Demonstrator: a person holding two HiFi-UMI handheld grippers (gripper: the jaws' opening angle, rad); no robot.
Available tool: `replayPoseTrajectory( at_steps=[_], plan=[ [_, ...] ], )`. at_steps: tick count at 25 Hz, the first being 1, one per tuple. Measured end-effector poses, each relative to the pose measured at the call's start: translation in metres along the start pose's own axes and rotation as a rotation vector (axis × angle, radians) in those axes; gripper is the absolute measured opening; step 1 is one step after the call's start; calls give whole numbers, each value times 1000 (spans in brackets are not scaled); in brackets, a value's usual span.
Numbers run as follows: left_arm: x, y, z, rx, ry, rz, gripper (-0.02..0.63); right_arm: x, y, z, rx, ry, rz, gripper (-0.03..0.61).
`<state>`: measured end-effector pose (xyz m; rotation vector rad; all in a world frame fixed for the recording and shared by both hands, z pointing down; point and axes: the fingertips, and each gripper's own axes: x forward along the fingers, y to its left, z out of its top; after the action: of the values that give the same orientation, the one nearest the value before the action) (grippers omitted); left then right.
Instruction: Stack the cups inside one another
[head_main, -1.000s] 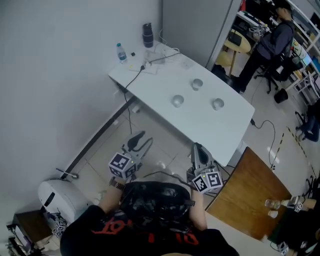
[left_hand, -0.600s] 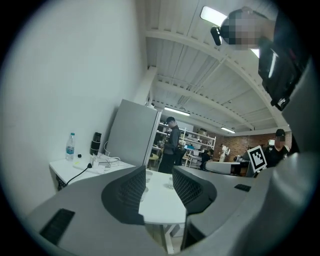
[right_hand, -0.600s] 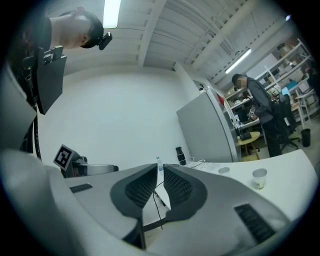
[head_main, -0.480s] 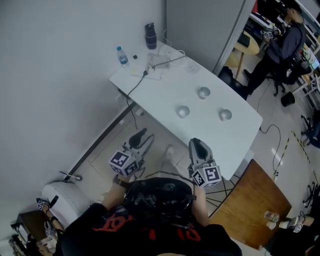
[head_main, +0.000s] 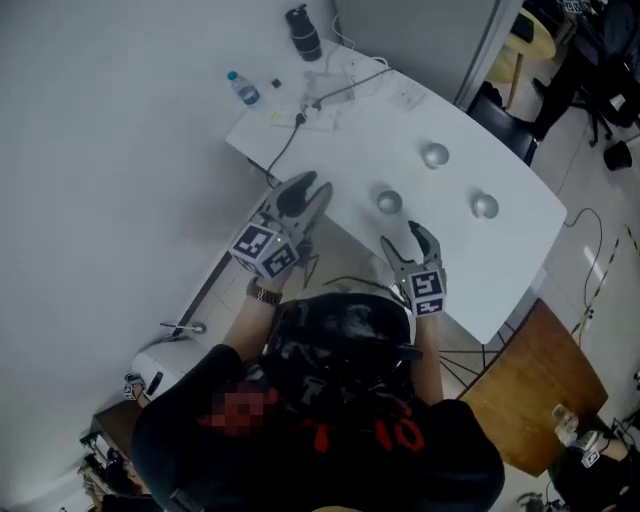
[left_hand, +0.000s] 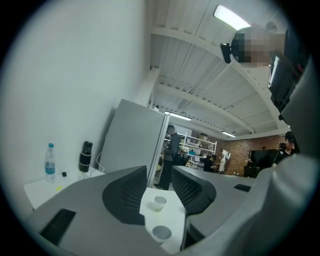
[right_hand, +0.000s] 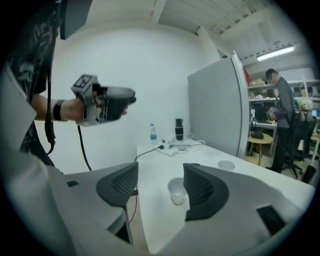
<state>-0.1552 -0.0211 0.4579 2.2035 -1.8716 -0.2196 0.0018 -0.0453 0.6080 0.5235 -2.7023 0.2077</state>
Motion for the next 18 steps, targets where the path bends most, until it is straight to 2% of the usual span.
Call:
replayPoseTrajectory(
  at_steps=[3,4,6,8,10,12,16,18],
  plan=[
    [38,-9,22,65,-3,-83,164,22,-21,-33,54,75,-45,293],
    [46,-9,22,63,-3,-109,164,27,-24,-45,66,110,-52,338],
    [64,-3,18,30,-3,-154,164,41,-28,-63,78,173,-60,342],
    [84,7,17,41,17,-193,164,63,-32,-70,86,212,-59,344],
    [104,19,17,81,38,-225,164,86,-35,-78,88,253,-65,436],
    [121,29,13,71,56,-264,164,106,-38,-92,96,301,-96,494],
    [144,43,14,44,61,-347,164,145,-46,-119,182,342,-187,494],
    [152,46,14,57,73,-400,164,160,-53,-137,157,399,-239,494]
  ],
)
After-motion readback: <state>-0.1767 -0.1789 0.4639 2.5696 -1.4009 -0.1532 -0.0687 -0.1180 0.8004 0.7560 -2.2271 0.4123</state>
